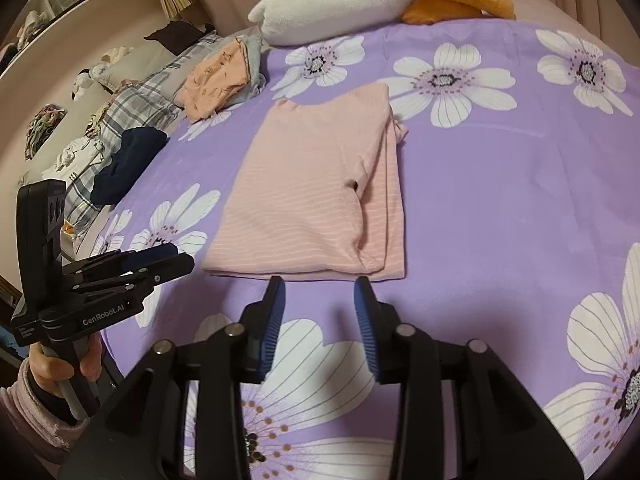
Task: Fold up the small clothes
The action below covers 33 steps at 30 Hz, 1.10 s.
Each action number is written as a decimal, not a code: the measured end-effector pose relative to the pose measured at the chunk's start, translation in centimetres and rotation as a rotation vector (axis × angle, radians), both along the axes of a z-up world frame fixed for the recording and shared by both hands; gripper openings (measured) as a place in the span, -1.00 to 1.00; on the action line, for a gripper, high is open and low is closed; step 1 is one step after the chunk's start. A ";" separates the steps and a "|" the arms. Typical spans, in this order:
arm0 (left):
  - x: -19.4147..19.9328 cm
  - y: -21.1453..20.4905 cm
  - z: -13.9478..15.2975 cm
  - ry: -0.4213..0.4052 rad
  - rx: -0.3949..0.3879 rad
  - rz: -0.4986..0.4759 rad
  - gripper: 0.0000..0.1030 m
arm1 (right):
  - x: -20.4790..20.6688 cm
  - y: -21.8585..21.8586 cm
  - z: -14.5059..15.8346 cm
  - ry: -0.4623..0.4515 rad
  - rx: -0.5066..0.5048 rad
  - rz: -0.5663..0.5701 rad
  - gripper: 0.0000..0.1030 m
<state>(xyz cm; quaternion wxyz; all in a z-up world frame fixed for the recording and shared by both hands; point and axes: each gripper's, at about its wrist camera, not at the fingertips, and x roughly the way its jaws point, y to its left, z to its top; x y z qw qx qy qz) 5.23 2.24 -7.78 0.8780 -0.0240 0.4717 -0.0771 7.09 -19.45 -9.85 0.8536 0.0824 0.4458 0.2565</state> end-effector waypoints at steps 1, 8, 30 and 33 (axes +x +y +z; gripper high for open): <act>-0.2 0.0 0.2 -0.003 -0.001 0.002 -0.17 | -0.3 0.0 0.3 -0.008 0.002 0.001 -0.23; -1.2 -0.1 1.4 -0.034 0.009 0.009 -0.09 | -1.7 0.1 1.6 -0.043 -0.004 -0.006 -0.07; -4.0 0.0 4.6 -0.077 -0.003 0.058 0.58 | -4.7 0.2 5.1 -0.126 -0.059 -0.068 0.52; -4.4 0.0 5.1 -0.086 0.010 0.069 0.71 | -5.0 0.3 5.6 -0.143 -0.068 -0.074 0.68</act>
